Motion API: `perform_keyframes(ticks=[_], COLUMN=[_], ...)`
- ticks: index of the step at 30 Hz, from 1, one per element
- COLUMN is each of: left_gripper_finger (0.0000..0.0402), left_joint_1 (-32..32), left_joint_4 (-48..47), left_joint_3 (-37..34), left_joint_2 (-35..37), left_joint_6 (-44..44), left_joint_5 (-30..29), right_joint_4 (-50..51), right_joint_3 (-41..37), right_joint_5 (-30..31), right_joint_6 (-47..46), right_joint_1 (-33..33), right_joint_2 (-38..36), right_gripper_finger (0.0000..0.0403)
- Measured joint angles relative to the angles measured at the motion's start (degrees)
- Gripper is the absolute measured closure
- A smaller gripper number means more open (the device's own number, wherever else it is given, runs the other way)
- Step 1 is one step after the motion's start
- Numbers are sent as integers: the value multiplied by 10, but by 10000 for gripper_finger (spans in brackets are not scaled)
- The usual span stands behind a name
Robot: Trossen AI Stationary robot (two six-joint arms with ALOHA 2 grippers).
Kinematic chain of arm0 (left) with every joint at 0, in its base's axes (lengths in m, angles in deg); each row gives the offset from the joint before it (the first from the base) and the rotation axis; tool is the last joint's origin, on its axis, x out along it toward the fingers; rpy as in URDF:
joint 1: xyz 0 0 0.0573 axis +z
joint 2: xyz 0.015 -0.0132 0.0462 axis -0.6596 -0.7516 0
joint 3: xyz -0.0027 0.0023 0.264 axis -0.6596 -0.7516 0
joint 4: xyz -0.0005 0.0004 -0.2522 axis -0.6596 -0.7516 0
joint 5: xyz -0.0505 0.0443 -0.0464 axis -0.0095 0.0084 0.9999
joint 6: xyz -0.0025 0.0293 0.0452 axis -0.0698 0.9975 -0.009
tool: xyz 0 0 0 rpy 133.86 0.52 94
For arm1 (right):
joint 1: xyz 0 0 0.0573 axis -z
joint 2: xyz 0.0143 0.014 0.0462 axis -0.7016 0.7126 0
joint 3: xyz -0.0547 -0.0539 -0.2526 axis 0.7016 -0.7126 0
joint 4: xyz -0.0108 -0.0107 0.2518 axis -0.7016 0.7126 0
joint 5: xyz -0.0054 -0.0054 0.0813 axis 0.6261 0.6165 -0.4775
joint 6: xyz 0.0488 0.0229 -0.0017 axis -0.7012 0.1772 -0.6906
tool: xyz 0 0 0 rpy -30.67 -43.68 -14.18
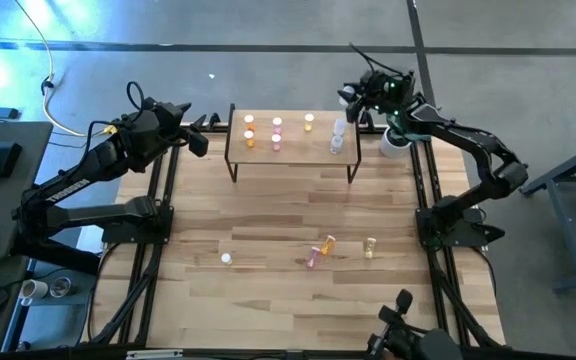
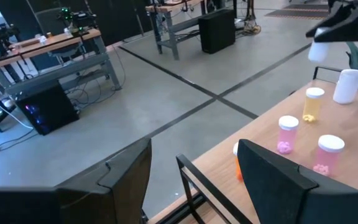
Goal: Pick and place medicine bottles onto shelf by color
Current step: Put the white pill bottle on the shelf aligned with the other white pill bottles
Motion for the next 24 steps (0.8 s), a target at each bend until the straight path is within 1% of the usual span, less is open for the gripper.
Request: perform_keyframes(ticks=[3, 7, 10, 24], left_gripper_finger=[174, 174, 174, 174], left_joint_1=[0, 0, 0, 0], left_joint_4=[0, 0, 0, 0], left_joint_3=[0, 0, 0, 0], left_joint_2=[0, 0, 0, 0], left_joint_6=[0, 0, 0, 0], left_joint_5=[0, 0, 0, 0], right_joint_4=[5, 4, 10, 74], right_joint_3=[-3, -3, -3, -3], right_joint_5=[-21, -29, -52, -42], right_joint_6=[0, 2, 2, 22], right_joint_1=[1, -4, -5, -5], right_joint_2=[6, 18, 30, 33], right_gripper_finger=[281, 281, 281, 281])
